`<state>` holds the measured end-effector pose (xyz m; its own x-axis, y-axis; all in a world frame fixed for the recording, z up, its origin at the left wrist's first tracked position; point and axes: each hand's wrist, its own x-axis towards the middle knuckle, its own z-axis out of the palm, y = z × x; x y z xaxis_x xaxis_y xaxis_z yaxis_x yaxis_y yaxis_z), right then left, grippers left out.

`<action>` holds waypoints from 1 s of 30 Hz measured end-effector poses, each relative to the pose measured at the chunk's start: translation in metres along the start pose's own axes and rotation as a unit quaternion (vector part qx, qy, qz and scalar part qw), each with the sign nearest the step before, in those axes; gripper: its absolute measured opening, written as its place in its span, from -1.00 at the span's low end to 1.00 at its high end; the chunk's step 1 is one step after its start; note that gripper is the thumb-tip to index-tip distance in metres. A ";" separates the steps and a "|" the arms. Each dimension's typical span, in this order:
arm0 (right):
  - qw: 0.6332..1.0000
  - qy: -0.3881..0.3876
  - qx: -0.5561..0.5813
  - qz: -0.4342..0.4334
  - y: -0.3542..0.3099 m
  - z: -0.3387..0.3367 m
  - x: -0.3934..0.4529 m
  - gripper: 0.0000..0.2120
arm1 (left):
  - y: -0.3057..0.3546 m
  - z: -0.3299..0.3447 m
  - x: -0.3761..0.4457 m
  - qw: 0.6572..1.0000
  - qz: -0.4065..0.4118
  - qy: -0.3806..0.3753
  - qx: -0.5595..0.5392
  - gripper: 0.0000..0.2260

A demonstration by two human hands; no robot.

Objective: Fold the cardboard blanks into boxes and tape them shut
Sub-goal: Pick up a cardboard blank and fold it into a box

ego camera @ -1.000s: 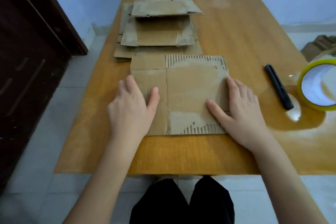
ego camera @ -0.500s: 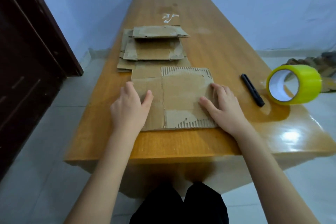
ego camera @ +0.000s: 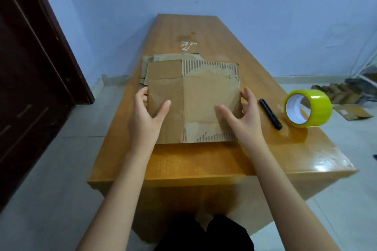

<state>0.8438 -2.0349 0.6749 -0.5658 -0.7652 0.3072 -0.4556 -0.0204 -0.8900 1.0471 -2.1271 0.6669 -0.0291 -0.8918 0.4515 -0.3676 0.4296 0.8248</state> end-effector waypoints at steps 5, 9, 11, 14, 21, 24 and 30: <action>0.999 0.023 0.027 0.014 -0.004 0.006 -0.005 -0.11 | 0.002 -0.006 -0.009 0.999 0.010 -0.002 -0.042 -0.21; 0.998 0.032 0.049 0.030 0.004 0.004 -0.010 -0.26 | 0.006 -0.005 -0.013 0.999 0.019 -0.043 -0.025 -0.07; 0.997 0.038 0.063 0.037 0.007 0.003 -0.009 -0.31 | 0.008 -0.003 -0.014 0.998 0.026 -0.051 -0.022 -0.07; 0.996 0.044 0.067 0.039 0.010 0.003 -0.007 -0.34 | 0.007 0.001 -0.009 0.998 0.023 -0.057 -0.025 -0.07; 0.994 0.073 0.079 0.027 0.015 0.000 -0.003 -0.36 | 0.007 0.015 0.000 0.996 0.039 -0.078 -0.003 -0.06; 0.994 0.071 0.087 0.019 0.017 -0.001 -0.003 -0.34 | 0.007 0.016 0.000 0.995 0.061 -0.075 0.026 -0.04; 0.991 0.090 0.100 -0.017 0.016 -0.001 -0.005 -0.36 | 0.006 0.015 0.000 0.992 0.076 -0.065 0.075 0.00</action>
<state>0.8388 -2.0304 0.6595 -0.6740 -0.6352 0.3773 -0.3420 -0.1845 -0.9214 1.0304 -2.1270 0.6671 -0.2114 -0.8331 0.5112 -0.4831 0.5437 0.6863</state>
